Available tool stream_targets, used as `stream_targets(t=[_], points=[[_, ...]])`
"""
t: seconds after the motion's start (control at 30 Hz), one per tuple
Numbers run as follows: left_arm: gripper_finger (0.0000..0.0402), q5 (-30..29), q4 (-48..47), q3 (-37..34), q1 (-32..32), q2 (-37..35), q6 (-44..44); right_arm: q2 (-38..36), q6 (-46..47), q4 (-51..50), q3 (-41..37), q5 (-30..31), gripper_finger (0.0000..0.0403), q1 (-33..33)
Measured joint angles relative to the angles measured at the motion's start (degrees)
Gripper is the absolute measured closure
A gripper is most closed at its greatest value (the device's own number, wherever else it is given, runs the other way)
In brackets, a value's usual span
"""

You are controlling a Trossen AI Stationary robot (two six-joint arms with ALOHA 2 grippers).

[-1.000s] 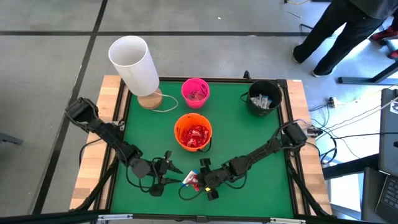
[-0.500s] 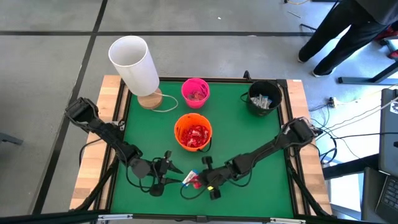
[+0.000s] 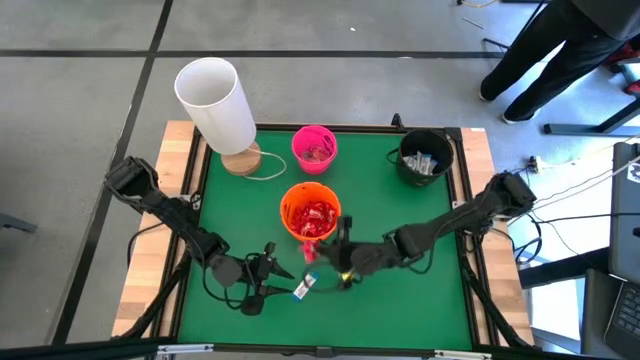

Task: Sort candy
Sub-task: Put the red candy into the orange bucket

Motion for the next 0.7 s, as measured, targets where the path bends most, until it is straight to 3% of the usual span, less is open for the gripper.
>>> stream_targets(t=[0.23, 0.5, 0.7], points=[[0.0242, -0.02, 0.01, 0.01, 0.02, 0.0, -0.31, -0.69, -0.47, -0.63, -0.01, 2.74, 0.04, -7.59], [0.0242, -0.07, -0.06, 0.0, 0.02, 0.0, -0.33, -0.11, 5.77, -5.58, -0.03, -2.1, 0.0395, -14.56], [0.0242, -0.09, -0.11, 0.02, 0.02, 0.0, 0.0, -0.11, 6.62, -5.84, -0.03, -4.09, 0.0361, -15.26]])
